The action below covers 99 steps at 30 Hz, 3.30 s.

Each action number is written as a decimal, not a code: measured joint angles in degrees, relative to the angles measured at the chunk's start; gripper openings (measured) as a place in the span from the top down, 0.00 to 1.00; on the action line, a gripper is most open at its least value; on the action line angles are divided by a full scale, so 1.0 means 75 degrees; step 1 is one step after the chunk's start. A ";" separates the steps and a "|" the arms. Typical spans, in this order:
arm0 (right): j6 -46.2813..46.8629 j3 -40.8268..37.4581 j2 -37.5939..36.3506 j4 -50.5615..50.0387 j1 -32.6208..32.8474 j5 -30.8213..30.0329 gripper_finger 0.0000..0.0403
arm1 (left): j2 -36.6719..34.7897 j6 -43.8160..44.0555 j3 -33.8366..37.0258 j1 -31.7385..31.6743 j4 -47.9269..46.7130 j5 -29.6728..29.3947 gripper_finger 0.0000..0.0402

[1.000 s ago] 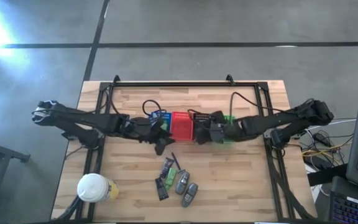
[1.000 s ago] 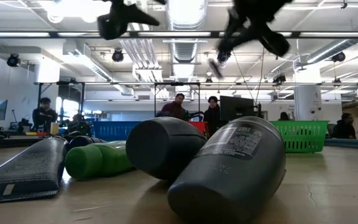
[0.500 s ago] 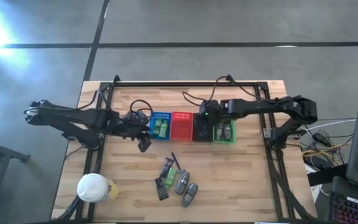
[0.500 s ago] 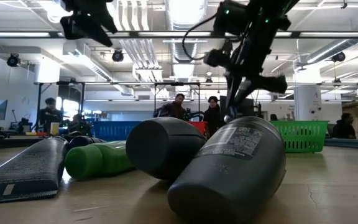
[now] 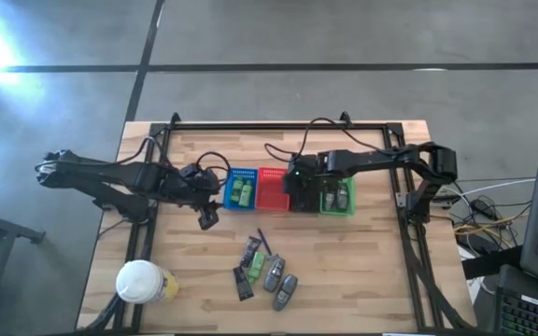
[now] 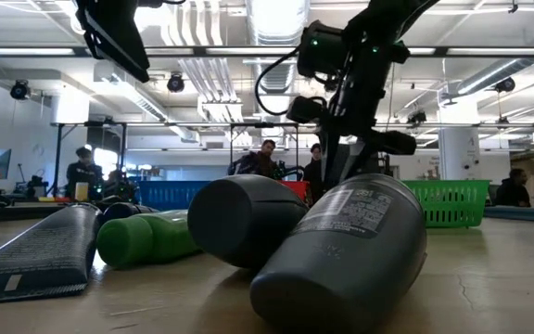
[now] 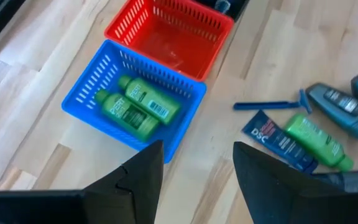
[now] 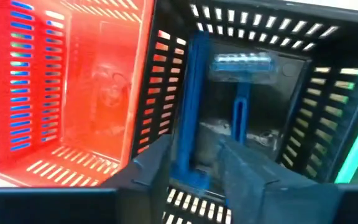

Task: Pick & Place Travel size toiletries
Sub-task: Put the blue shave cream into the red bin

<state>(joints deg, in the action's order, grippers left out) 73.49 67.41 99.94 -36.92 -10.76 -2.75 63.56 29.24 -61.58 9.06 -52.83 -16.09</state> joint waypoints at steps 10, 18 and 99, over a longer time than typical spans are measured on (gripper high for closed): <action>-0.0632 0.0453 -0.0398 -0.0257 0.0380 -0.0839 0.46 | -0.0037 -0.0317 0.0000 -0.0002 -0.0185 0.0499 0.51; -0.0559 0.0712 -0.0770 -0.1212 0.1546 -0.0844 0.41 | 0.0018 0.1039 0.0717 0.0181 -0.0184 0.1275 0.51; 0.0113 -0.1256 -0.2262 0.3941 0.3286 -0.0493 0.40 | 0.3112 0.0127 -0.0572 0.1824 0.3151 -0.0791 0.68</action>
<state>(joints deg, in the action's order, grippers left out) 74.33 57.99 82.98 -7.36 13.88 -6.45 86.91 30.19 -65.87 22.74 -29.20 -22.02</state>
